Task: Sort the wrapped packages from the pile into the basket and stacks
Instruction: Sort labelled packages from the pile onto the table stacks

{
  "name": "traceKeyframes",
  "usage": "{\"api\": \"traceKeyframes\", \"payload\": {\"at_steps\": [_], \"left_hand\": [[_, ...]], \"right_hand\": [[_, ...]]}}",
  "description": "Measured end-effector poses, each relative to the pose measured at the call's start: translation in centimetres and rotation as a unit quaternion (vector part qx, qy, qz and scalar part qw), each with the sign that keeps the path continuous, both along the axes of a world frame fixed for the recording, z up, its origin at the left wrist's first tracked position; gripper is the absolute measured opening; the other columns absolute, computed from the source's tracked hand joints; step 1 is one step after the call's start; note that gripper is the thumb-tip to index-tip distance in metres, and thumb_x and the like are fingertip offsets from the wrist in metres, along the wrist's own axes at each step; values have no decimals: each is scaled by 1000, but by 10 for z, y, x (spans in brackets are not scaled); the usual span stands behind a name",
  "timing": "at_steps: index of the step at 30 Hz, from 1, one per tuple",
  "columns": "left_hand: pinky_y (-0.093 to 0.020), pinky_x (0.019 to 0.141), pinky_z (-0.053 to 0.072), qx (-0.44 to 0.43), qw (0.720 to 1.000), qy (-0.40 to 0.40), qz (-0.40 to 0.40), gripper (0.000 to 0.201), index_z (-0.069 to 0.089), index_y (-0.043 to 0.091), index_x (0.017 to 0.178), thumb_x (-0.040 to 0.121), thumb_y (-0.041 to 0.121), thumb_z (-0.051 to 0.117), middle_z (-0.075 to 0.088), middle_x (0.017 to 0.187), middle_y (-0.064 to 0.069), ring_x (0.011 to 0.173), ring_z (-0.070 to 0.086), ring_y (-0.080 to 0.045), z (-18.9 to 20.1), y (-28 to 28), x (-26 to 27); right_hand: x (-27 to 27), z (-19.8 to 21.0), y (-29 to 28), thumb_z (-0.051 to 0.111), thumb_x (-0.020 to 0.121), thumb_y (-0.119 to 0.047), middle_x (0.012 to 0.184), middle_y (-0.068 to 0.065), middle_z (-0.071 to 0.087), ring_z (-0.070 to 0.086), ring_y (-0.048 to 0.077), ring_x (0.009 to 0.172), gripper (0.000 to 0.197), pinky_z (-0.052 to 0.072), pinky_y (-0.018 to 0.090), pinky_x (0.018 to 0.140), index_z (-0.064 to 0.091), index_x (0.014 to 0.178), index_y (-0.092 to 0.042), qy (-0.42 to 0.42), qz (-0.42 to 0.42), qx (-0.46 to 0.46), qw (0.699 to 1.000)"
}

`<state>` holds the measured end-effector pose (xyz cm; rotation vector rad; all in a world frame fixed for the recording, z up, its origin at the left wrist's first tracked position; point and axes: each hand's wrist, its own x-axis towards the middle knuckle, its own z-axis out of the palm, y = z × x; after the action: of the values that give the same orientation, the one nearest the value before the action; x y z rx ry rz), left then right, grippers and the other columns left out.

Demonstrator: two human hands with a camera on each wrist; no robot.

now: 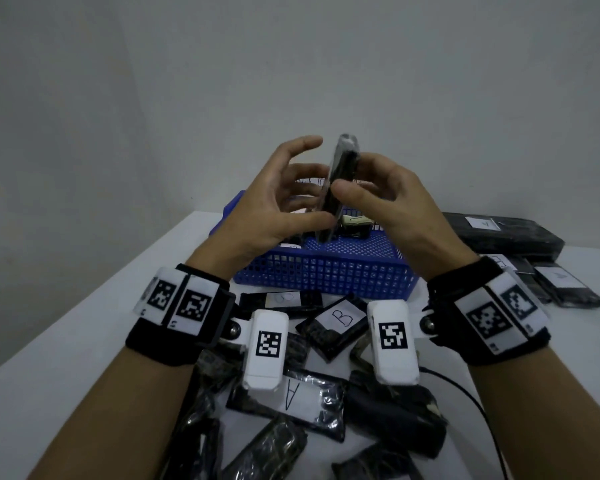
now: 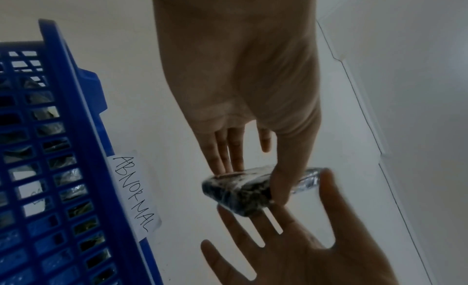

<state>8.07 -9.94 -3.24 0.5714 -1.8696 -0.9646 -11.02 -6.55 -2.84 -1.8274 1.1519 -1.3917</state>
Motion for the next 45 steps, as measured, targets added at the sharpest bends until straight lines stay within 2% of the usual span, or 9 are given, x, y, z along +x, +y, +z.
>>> {"api": "traceKeyframes", "payload": {"at_steps": [4, 7, 14, 18, 20, 24, 31, 39, 45], "left_hand": [[-32, 104, 48, -59, 998, -27, 17, 84, 38, 20, 144, 76, -1, 81, 57, 131, -6, 119, 60, -19, -4, -5, -1], [-35, 108, 45, -103, 993, -44, 38, 75, 46, 21, 138, 75, 1, 81, 56, 134, 5, 128, 54, -15, -6, -7, 0], [-44, 95, 56, 16, 998, -20, 64, 35, 55, 25, 133, 99, 32, 58, 60, 134, 0, 116, 64, -18, 0, -4, 3], [-39, 84, 59, 201, 979, -34, -20, 70, 60, 20, 131, 86, 69, 40, 70, 119, -14, 98, 69, -28, 4, 5, 3], [-35, 79, 59, 194, 981, -17, -23, 60, 59, 18, 131, 89, 60, 50, 72, 114, -14, 97, 70, -30, 5, 6, 3], [-30, 72, 58, 168, 986, 13, 9, 53, 54, 19, 129, 82, 34, 73, 75, 102, -8, 85, 74, -24, 5, 0, 7], [-19, 82, 54, 4, 996, -79, 47, 69, 46, 34, 131, 77, 14, 83, 64, 122, 8, 102, 67, -4, 8, 2, 10], [-22, 96, 52, -68, 992, -94, 49, 75, 51, 43, 132, 79, -1, 79, 48, 131, 9, 121, 56, -4, -2, -3, 6], [-27, 93, 54, -79, 994, -50, 55, 45, 56, 19, 125, 88, -3, 68, 65, 119, 3, 113, 65, -11, 4, -2, 7]], "right_hand": [[1, 5, 7, 47, 81, -81, 129, -4, 69, 66, 20, 119, 73, 48, 56, 103, 57, 136, -36, -73, 63, 161, 982], [4, 5, 10, 51, 84, -71, 118, 6, 75, 72, 24, 109, 66, 51, 55, 101, 61, 131, -27, -105, 104, 198, 969], [12, -1, 2, 78, 72, -42, 122, 0, 70, 71, 9, 103, 79, 54, 23, 84, 43, 140, -21, -105, 68, 96, 987], [10, -7, 4, 86, 70, -31, 149, -11, 41, 45, -14, 128, 101, 44, 3, 88, 25, 151, -27, 38, 57, -5, 998], [9, -7, 4, 88, 70, -28, 151, -16, 33, 35, -27, 125, 109, 38, -1, 91, 20, 155, -26, 89, 64, -19, 994], [3, -4, 7, 76, 71, -49, 163, -18, 22, 23, -7, 144, 105, 28, 12, 105, 18, 157, -38, 118, 74, 23, 990], [2, 3, 8, 51, 82, -66, 144, -7, 55, 56, 14, 129, 70, 48, 42, 106, 47, 144, -35, -5, -4, 57, 998], [9, 2, 6, 62, 99, -24, 100, 0, 78, 76, 20, 93, 17, 60, 29, 80, 66, 112, -14, -137, 30, 30, 990], [5, 5, 4, 55, 102, -37, 106, 3, 75, 75, 21, 94, 26, 60, 34, 82, 65, 112, -15, -151, -2, 25, 988]]}}
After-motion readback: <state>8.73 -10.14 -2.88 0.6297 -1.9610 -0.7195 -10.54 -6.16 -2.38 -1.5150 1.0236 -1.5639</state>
